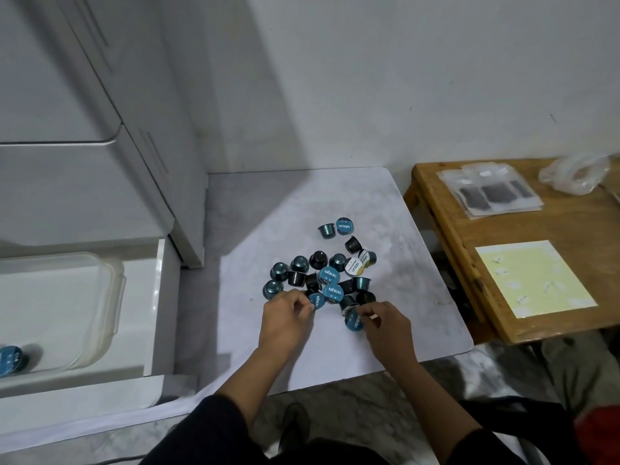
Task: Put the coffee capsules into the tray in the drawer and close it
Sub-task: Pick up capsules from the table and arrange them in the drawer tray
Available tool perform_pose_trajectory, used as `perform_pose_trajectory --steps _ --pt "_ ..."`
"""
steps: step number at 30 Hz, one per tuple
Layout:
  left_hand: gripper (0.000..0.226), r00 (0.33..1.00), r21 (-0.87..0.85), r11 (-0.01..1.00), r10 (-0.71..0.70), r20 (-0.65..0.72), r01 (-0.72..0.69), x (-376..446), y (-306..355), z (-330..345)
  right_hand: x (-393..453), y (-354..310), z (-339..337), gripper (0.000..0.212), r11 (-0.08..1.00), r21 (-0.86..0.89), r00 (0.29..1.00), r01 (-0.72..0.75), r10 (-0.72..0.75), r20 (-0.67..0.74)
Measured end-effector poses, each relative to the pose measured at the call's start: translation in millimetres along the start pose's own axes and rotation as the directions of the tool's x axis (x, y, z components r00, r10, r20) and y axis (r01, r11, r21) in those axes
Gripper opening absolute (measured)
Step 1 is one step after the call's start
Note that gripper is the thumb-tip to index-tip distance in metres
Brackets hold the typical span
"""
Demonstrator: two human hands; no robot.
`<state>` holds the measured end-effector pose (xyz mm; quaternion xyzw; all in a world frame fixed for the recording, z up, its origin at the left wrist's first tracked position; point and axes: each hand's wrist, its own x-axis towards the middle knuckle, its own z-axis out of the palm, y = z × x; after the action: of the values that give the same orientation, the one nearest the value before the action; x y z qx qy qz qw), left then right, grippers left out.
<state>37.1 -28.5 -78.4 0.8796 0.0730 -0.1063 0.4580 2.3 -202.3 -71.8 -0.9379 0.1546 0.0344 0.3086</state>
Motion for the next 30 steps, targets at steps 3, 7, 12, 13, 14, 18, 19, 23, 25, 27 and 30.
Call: perform_pose_trajectory --steps 3,7,12,13,14,18,19,23,25,27,30 --pt "0.008 1.000 -0.077 0.997 -0.027 -0.016 0.026 2 5 2 0 1 1 0.016 0.999 0.033 1.000 -0.025 0.025 0.009" --pt "0.008 0.997 -0.185 0.981 -0.065 -0.045 0.055 3 6 4 0 1 -2 0.016 0.997 0.054 0.998 -0.057 0.056 0.019" --pt "0.023 0.996 -0.302 0.952 -0.062 -0.067 0.039 -2 18 -7 3 -12 -19 0.017 0.991 0.121 0.999 -0.049 0.050 -0.006" --pt "0.023 0.997 -0.316 0.948 -0.046 -0.069 0.022 -3 22 -12 4 -19 -24 0.018 0.990 0.138 0.999 -0.033 0.037 -0.020" --pt "0.023 0.997 -0.331 0.944 -0.026 -0.073 0.001 -4 25 -19 5 -27 -29 0.018 0.987 0.159 0.999 -0.017 0.023 -0.032" --pt "0.023 0.996 -0.415 0.908 0.035 -0.081 -0.066 -10 40 -56 7 -70 -52 0.018 0.971 0.226 0.996 0.078 -0.069 -0.048" --pt "0.024 0.996 -0.443 0.894 0.044 -0.073 -0.072 -12 43 -68 7 -84 -56 0.020 0.967 0.226 0.993 0.114 -0.105 -0.052" --pt "0.026 0.992 -0.454 0.883 0.090 -0.085 -0.119 -16 49 -130 1 -137 -62 0.020 0.906 0.336 0.966 0.257 -0.255 -0.051" --pt "0.025 0.988 -0.418 0.897 0.112 -0.104 -0.145 -18 44 -166 -5 -167 -60 0.023 0.882 0.383 0.953 0.275 -0.302 0.010" --pt "0.026 0.987 -0.401 0.902 0.130 -0.097 -0.159 -21 35 -203 -10 -198 -53 0.027 0.868 0.397 0.935 0.297 -0.349 0.063" --pt "0.027 0.985 -0.337 0.926 0.146 -0.095 -0.170 -28 17 -258 -20 -246 -33 0.023 0.857 0.393 0.894 0.334 -0.420 0.155"
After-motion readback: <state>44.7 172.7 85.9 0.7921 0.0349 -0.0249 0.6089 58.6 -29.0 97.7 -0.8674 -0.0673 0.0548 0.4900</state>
